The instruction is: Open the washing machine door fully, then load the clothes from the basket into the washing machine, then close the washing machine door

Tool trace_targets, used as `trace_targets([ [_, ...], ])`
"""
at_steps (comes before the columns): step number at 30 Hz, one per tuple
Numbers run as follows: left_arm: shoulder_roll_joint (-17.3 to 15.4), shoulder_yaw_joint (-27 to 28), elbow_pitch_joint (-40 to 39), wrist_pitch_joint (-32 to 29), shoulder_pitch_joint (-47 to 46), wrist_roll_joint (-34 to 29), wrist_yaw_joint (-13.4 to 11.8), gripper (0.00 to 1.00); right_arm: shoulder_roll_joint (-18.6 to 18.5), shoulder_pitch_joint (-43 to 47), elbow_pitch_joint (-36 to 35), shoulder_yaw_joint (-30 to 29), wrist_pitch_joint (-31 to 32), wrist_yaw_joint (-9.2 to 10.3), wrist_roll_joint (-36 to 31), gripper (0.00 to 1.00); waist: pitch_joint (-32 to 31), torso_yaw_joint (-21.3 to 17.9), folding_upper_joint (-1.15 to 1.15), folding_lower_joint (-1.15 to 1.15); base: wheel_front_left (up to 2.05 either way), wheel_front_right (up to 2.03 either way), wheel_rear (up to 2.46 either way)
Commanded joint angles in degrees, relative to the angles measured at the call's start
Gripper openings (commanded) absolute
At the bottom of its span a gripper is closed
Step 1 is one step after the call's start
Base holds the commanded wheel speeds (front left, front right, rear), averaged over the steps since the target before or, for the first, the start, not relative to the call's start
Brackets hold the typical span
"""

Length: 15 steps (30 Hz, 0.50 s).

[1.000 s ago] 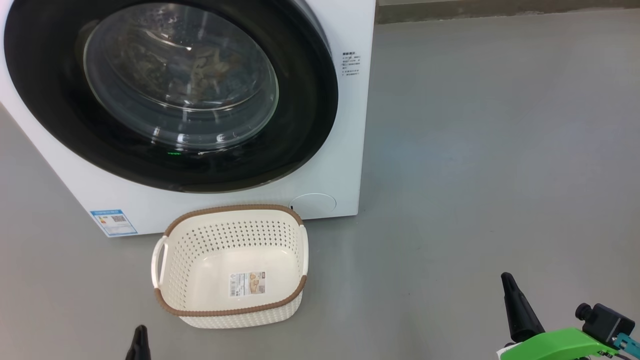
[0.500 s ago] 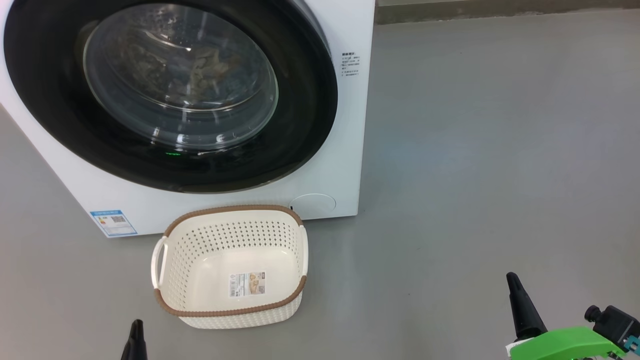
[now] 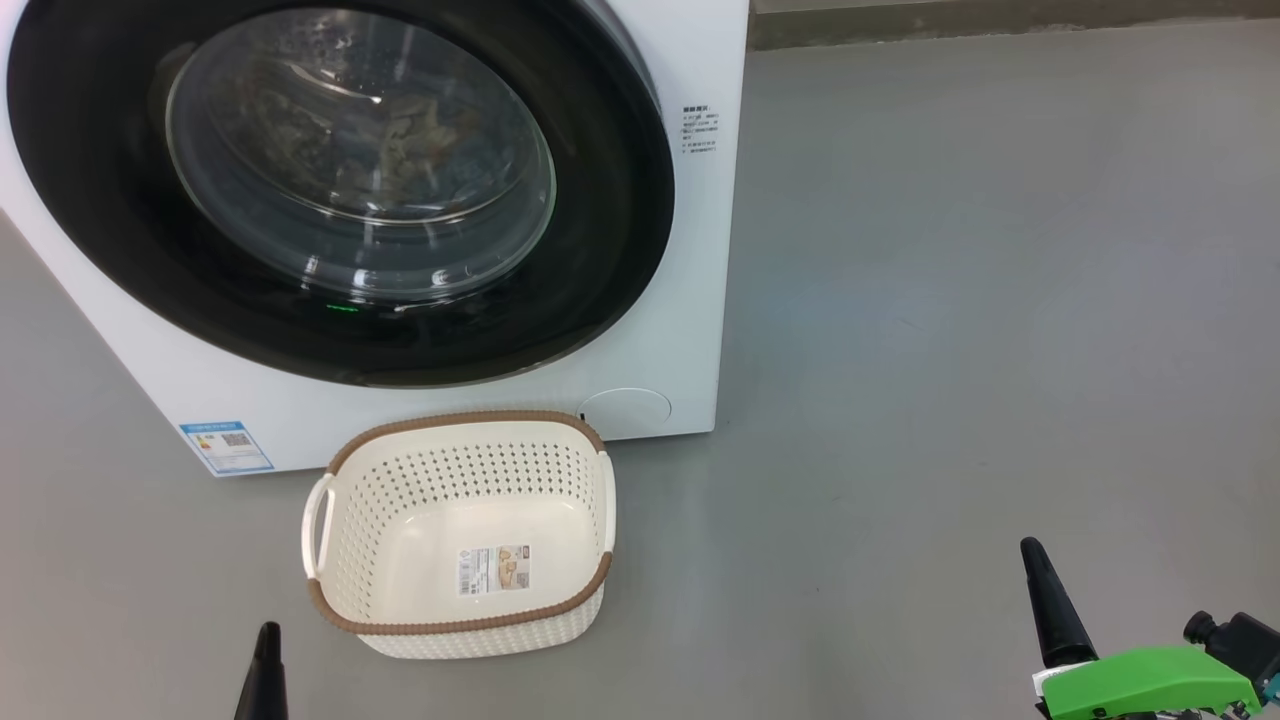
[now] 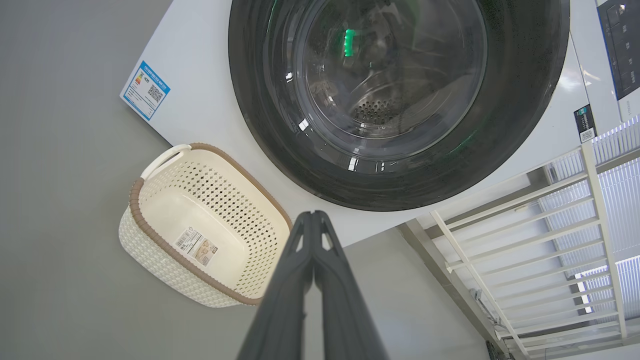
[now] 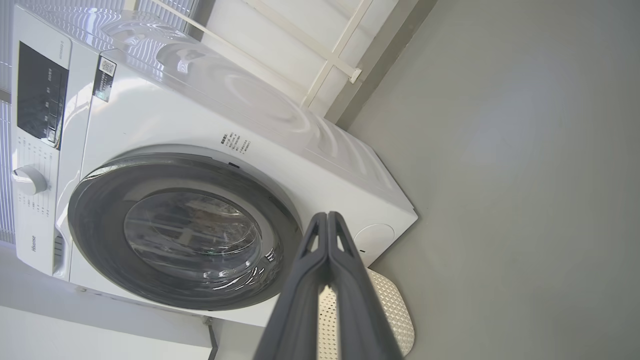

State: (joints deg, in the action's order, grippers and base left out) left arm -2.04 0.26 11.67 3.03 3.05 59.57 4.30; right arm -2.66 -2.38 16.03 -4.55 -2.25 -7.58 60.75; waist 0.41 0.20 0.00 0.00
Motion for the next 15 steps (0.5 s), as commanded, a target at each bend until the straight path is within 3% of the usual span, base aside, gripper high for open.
trace_targets([
  [1, -1.2, 1.5, -0.9, -0.4, -2.7, 1.5, 0.7, 0.0, -0.3, -2.4, -1.6, 0.5, 0.4, 0.04, 1.5, 0.0, 0.0, 0.0, 0.0, 0.0, 0.0, 0.0, 0.0],
  [15, -1.4, 2.5, 0.0, -2.7, -4.5, 10.8, 1.4, 0.0, -0.3, -2.8, -1.8, -0.2, 2.7, 0.05, 10.1, 0.0, -0.1, -0.1, 0.0, 0.0, 0.0, 0.0, 0.0],
])
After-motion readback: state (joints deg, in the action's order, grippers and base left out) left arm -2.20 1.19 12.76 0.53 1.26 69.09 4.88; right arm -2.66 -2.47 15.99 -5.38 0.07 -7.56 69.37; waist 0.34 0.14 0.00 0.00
